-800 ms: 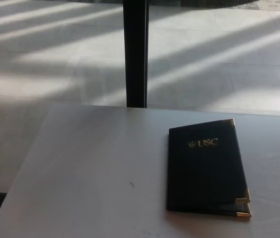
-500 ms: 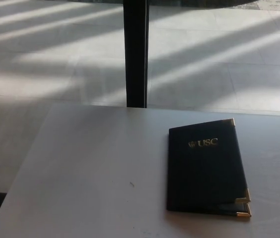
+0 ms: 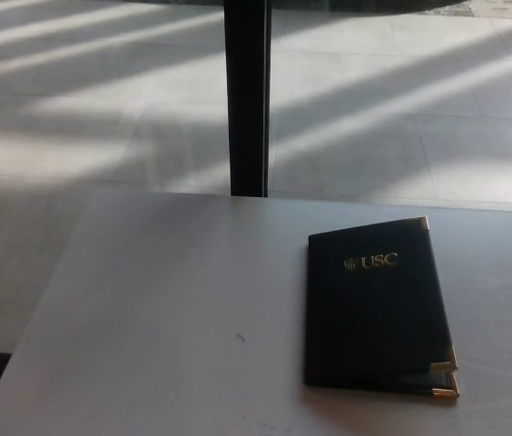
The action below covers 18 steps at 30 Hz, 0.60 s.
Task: There is a diary kept infront of the robot and the robot uses its right hand to grab its cover and puses it to the left to open it.
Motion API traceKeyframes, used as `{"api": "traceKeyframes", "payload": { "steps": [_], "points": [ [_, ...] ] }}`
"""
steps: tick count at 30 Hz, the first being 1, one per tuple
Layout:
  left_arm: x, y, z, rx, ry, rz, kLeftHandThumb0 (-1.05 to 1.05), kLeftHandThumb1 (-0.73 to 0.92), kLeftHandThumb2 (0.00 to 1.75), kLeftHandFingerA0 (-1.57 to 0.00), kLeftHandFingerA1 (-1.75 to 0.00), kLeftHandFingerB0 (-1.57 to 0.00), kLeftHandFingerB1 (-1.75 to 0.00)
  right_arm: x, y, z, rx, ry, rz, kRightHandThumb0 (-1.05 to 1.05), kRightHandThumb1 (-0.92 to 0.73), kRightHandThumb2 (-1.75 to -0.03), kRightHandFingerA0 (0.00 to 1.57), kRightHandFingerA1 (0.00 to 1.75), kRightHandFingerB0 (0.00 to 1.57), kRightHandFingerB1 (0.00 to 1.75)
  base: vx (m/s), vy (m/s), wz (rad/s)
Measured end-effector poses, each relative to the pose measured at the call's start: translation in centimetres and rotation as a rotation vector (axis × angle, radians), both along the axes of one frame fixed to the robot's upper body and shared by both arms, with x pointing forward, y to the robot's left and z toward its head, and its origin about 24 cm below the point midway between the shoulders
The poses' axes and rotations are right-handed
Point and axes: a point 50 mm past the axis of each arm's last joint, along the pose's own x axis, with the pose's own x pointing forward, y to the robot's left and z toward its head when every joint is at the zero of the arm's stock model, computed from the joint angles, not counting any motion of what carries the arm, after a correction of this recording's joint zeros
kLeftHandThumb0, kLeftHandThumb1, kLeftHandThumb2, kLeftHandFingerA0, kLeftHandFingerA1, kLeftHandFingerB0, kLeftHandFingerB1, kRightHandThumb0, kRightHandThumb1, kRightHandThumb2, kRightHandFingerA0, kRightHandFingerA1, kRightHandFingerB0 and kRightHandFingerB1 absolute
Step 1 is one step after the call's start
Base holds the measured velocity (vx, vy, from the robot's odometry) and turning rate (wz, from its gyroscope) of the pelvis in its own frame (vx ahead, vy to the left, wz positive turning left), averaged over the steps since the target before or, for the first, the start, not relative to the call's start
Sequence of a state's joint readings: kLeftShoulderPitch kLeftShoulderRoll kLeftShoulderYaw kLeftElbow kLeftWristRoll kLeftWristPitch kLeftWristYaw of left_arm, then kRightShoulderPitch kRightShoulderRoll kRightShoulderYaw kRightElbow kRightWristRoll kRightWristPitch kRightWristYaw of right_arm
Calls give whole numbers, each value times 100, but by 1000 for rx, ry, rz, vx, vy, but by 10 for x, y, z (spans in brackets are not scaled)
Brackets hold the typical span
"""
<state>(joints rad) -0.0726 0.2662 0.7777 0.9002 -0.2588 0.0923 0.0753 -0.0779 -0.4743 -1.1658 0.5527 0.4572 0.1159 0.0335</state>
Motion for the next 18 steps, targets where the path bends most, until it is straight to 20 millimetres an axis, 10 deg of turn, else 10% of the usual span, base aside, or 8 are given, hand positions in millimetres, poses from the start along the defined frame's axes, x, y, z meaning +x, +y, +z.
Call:
{"api": "traceKeyframes", "payload": {
  "steps": [1,2,8,9,10,15,16,18],
  "points": [
    [0,0,0,-1,-3,7,-83,92,97,-36,-86,-29,-67,5,0,9,-19,-38,5,-90,-74,-115,46,82,32,72,0,0,0],
    [0,1,0,-2,-6,13,-82,92,96,-33,-83,-29,-66,9,1,17,-34,-71,11,-93,-92,-73,50,86,31,72,0,0,0],
    [-1,2,1,-10,-24,46,-82,92,96,-34,-83,-30,-67,35,14,67,-139,-249,82,-92,-90,-67,84,67,62,70,0,0,0],
    [-1,2,1,-12,-26,51,-83,92,99,-34,-83,-28,-66,39,18,74,-153,-276,99,-87,-68,-117,88,75,66,74,0,0,0],
    [-1,2,1,-14,-26,54,-83,92,99,-33,-82,-27,-66,42,22,80,-163,-298,114,-91,-89,-67,87,65,71,68,0,0,0],
    [-2,2,0,-21,-26,67,-83,92,99,-33,-84,-26,-66,61,49,96,-173,-392,209,-93,-87,-66,78,64,67,64,0,0,0],
    [-2,2,0,-21,-26,68,-84,92,99,-31,-82,-25,-65,64,53,97,-169,-402,228,-98,-61,-101,65,67,62,67,0,0,0],
    [-2,2,0,-21,-28,70,-83,92,102,-30,-80,-24,-65,75,70,97,-149,-427,294,-98,-80,-64,63,62,56,59,0,0,0]
  ]
}}
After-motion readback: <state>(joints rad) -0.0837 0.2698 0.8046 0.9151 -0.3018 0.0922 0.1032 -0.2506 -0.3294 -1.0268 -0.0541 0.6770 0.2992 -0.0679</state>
